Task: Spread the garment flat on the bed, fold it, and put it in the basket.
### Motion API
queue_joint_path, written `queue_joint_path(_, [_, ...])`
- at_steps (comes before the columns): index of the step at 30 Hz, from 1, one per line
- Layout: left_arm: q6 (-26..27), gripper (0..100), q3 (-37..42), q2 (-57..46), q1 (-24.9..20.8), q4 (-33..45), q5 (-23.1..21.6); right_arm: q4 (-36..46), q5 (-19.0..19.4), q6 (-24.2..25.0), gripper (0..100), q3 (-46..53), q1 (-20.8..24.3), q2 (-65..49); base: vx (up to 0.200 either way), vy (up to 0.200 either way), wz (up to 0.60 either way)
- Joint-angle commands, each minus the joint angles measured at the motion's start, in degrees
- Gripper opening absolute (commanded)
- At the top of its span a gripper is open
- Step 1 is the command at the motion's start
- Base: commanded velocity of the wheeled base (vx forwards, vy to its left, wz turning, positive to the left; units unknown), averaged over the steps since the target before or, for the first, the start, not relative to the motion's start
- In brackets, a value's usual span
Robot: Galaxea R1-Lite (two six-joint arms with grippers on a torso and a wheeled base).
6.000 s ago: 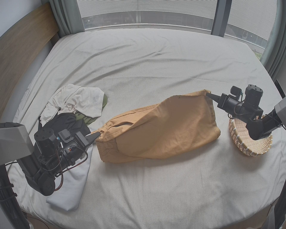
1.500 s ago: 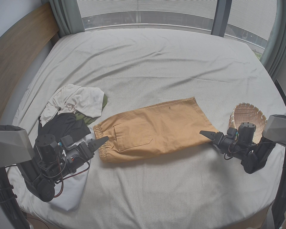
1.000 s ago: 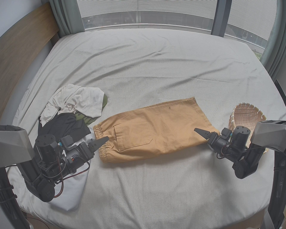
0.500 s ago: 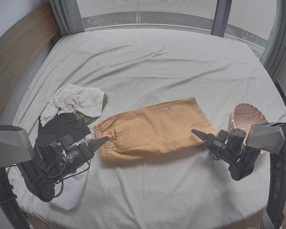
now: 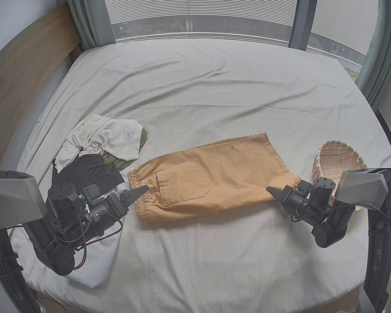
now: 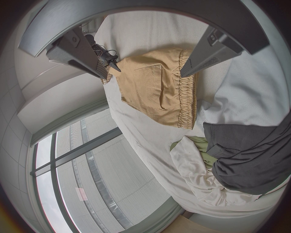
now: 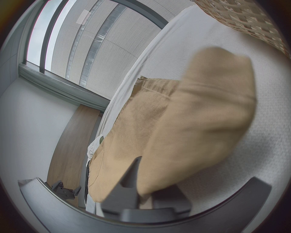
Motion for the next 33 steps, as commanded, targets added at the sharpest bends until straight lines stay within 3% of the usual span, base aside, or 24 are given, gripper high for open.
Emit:
queue_joint_path(1, [-0.21,100,0.02,-0.17,0.13,-0.05,0.02,-0.45,0.03,0.15,0,1.57,0.42,-0.94,0.000,0.000,0.00])
queue_joint_path(10, [-0.29,100,0.20,0.09,0.13,0.03,-0.07,-1.42,-0.06,-1.52,0,12.03,3.32,-9.29,0.000,0.000,0.00])
queue_joint_path(13, [-0.29,100,0.20,0.97,-0.13,0.03,0.02,-1.42,-0.06,-5.65,0,17.04,3.59,-11.31,0.000,0.000,0.00])
queue_joint_path(21, [-0.29,100,0.11,1.14,0.13,0.03,0.02,-1.42,-2.17,-14.00,0,30.92,2.97,-17.55,0.000,0.000,0.00])
queue_joint_path(33, [0.23,100,0.11,3.52,-0.83,0.03,0.19,-1.42,-2.26,-17.34,0,39.71,-0.19,-21.86,0.000,0.000,0.00])
